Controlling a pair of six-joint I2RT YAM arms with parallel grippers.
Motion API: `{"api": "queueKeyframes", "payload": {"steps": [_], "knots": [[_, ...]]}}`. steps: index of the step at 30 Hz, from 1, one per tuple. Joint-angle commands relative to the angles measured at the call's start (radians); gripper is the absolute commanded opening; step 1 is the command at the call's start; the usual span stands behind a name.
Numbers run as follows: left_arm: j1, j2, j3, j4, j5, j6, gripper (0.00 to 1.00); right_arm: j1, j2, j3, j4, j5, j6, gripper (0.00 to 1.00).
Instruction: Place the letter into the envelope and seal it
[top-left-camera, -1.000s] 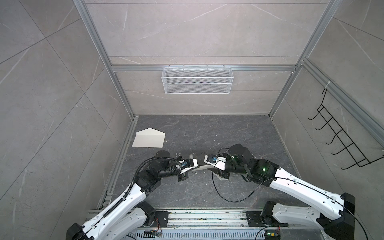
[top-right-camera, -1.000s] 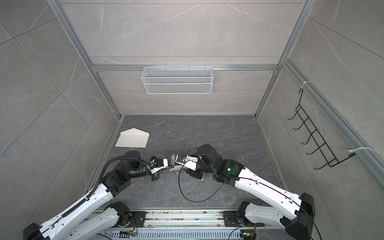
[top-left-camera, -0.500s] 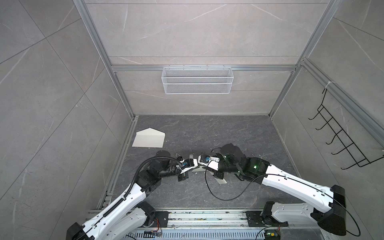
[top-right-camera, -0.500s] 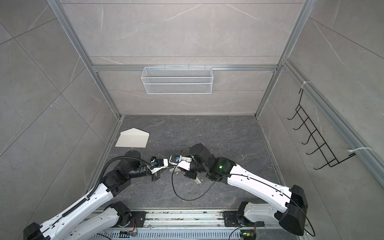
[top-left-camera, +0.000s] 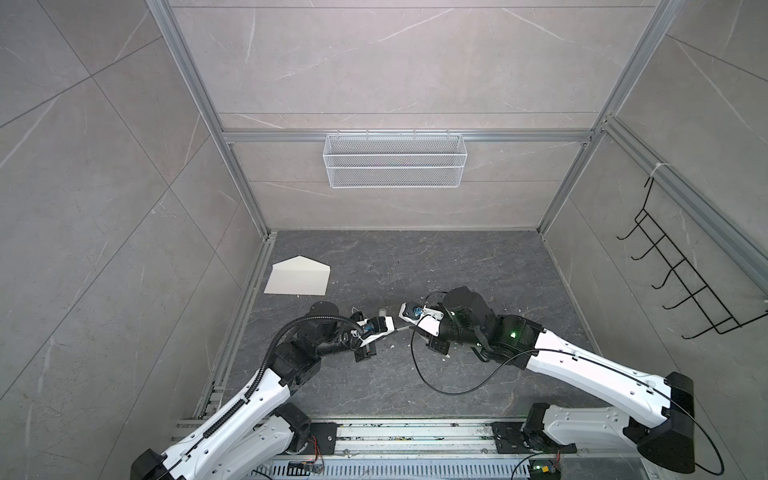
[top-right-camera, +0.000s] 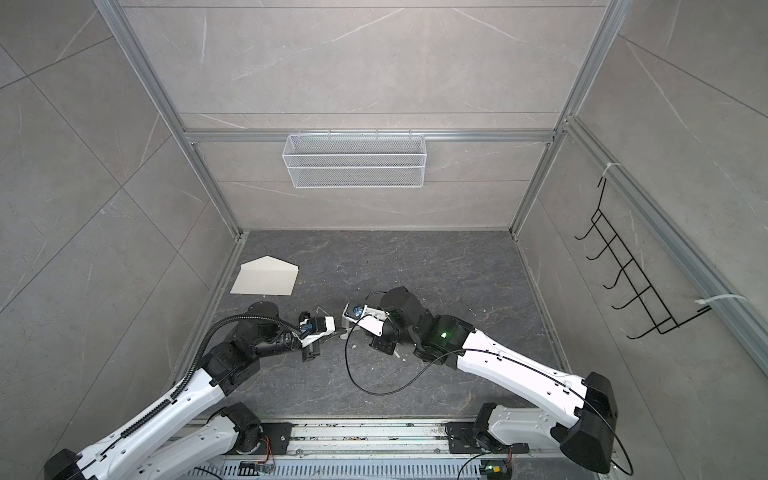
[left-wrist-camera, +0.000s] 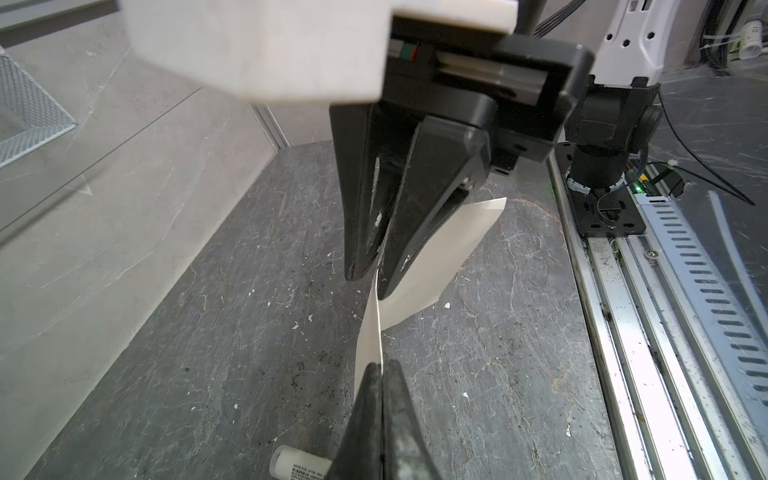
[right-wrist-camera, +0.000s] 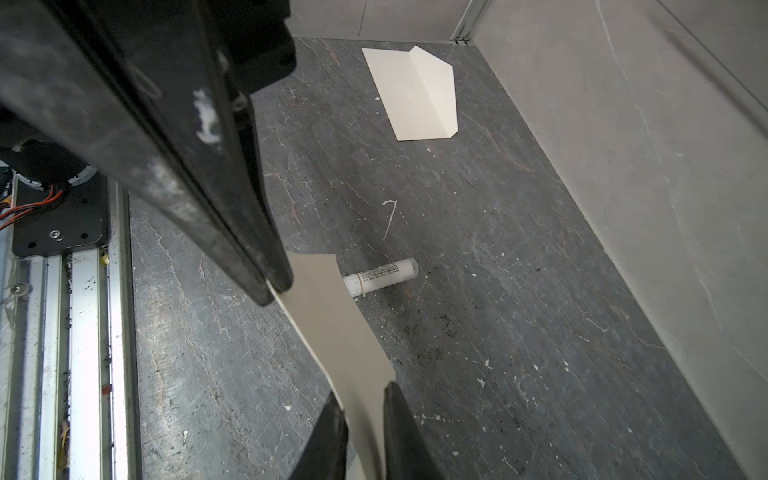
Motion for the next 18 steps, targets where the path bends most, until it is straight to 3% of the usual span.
{"api": "queueKeyframes", "payload": {"steps": [1,18], "knots": [[-0.001,-0.022,-0.004,0.022,-0.028,-0.013,0.00,-0.010,-0.033,-0.014,-0.025,0.055,0.043,0.19],[-0.002,-0.064,-0.022,0.041,-0.091,-0.032,0.00,-0.045,-0.100,-0.094,-0.051,0.133,0.114,0.11]]}}
